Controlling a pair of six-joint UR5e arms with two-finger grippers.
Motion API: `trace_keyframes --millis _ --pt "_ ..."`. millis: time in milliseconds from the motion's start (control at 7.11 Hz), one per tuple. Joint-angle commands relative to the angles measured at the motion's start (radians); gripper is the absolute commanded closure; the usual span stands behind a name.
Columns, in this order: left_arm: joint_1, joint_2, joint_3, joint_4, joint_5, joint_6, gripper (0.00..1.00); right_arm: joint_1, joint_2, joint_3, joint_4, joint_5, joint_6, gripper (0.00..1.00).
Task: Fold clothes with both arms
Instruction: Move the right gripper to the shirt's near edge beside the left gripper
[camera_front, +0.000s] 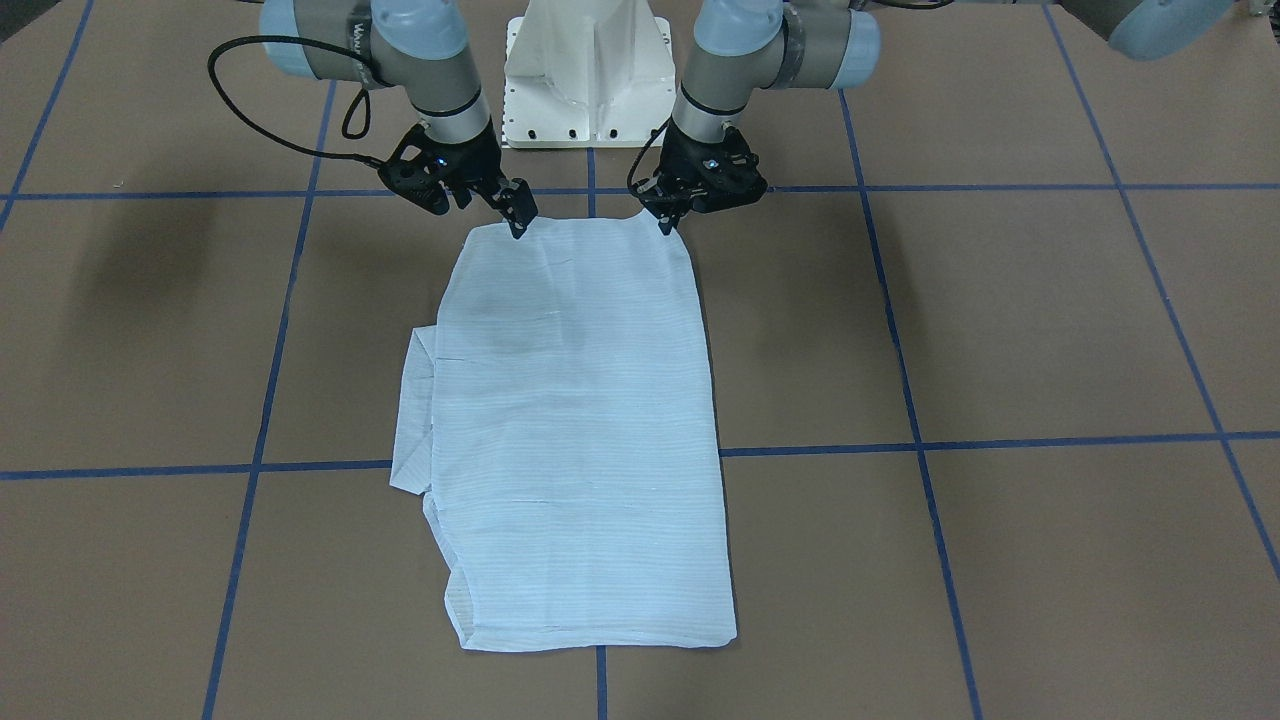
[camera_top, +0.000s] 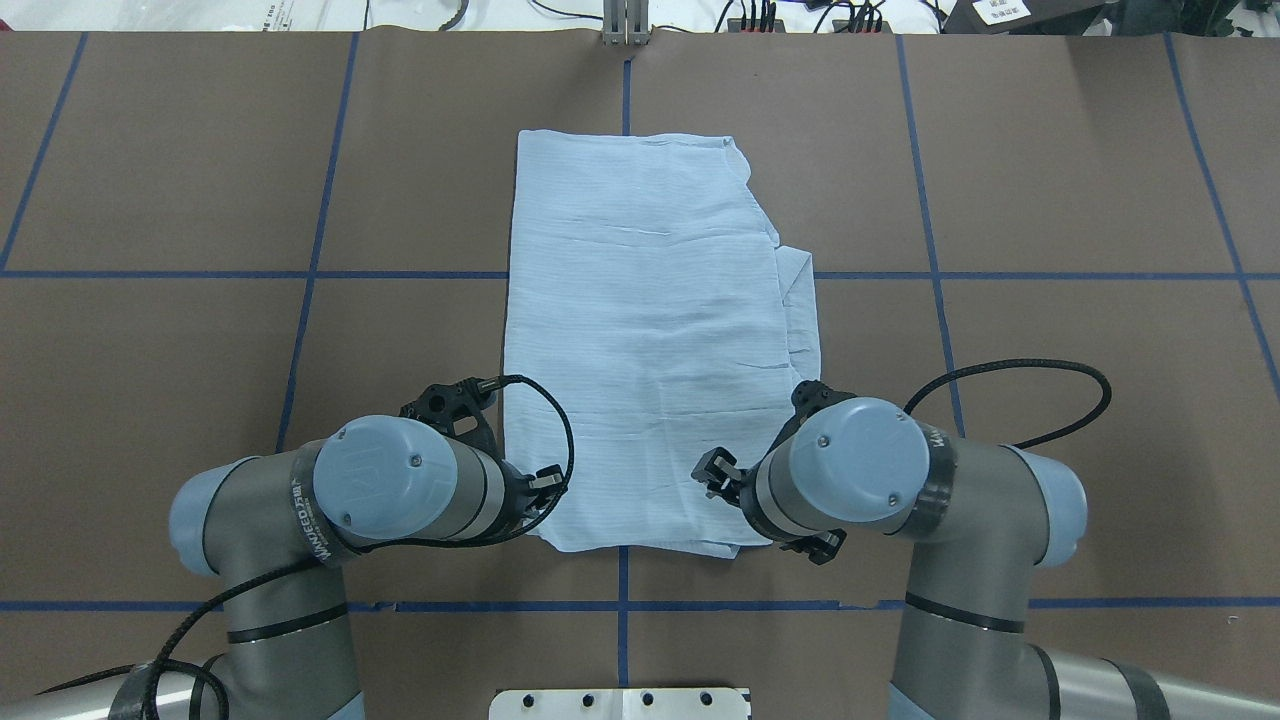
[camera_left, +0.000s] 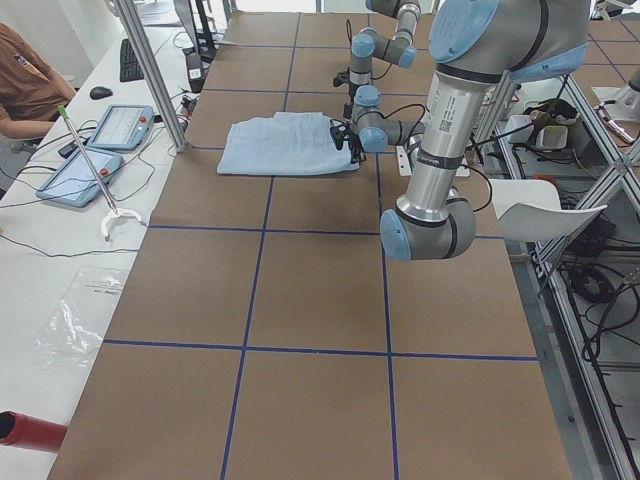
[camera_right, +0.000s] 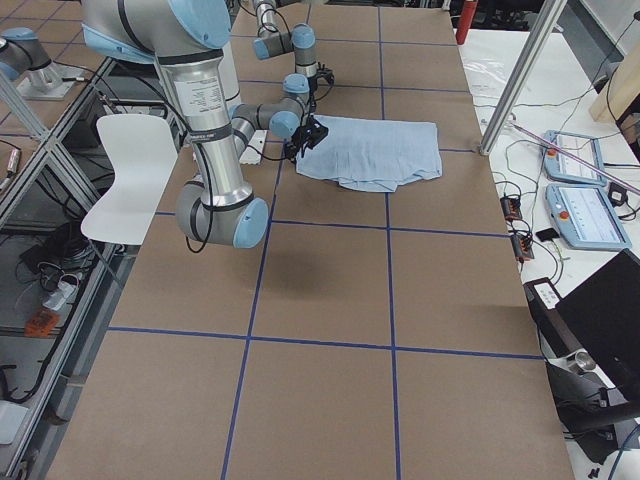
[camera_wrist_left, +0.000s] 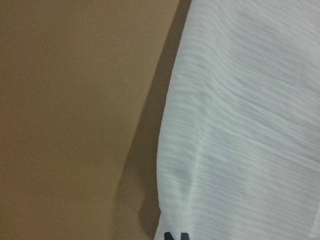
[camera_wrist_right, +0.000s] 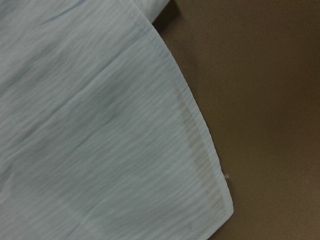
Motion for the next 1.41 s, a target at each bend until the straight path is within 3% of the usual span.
trace_keyframes --millis 0,281,984,1124,1265 --pt "0.0 0.001 0.0 0.0 0.0 0.0 1.0 -0.022 0.038 -0.031 -0.035 -0.011 0.059 0.0" --pt "0.001 0.001 0.0 0.0 0.0 0.0 1.0 -0.027 0.085 -0.108 -0.034 -0.028 0.06 0.0" --pt "0.001 0.003 0.001 0.0 0.0 -0.002 1.0 -0.059 0.069 -0.112 -0.034 -0.034 0.06 0.03" --pt "0.001 0.004 0.003 0.0 0.0 -0.002 1.0 -0.059 0.072 -0.112 -0.034 -0.04 0.06 0.22" --pt "0.001 0.004 0.003 0.0 0.0 -0.002 1.0 -0.059 0.075 -0.112 -0.034 -0.043 0.06 0.34"
